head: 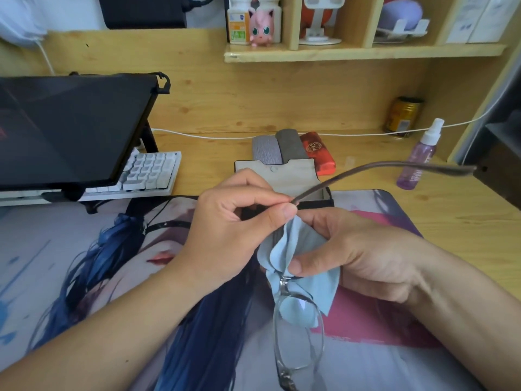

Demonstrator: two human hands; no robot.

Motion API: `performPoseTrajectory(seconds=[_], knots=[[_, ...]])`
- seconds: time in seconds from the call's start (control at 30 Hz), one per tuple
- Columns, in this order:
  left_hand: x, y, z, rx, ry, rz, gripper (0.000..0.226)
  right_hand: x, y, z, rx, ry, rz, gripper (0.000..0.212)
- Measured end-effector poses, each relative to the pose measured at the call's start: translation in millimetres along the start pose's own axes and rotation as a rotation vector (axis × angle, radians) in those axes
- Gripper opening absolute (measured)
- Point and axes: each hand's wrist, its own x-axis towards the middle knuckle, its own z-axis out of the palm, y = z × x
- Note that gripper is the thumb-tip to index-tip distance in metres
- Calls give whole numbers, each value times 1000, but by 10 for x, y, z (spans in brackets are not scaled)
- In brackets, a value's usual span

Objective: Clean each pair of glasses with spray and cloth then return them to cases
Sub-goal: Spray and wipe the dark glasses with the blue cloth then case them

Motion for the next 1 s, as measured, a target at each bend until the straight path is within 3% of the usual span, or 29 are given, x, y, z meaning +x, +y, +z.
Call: performPoseTrajectory(seconds=[0.3,0.47,0.6,0.7,0.8,0.9,1.0], knots=[[-3,22,44,14,-15,-50,13,48,50,115,72,188,-110,7],[17,24,0,-30,2,-73,15,100,99,106,167,262,-184,12],[25,-3,3,68,41,-49,12,119,105,117,256,328,-212,22],[24,-2,-1,179,69,8,13,123,93,110,301,288,-217,28],[30,-2,-48,255,70,91,12,95,106,36,266,133,-163,30],[38,-9,-92,255,48,160,13,62,108,-17,175,18,-94,38],[37,-22,-113,225,0,156,10,43,82,-31,132,9,-69,39]])
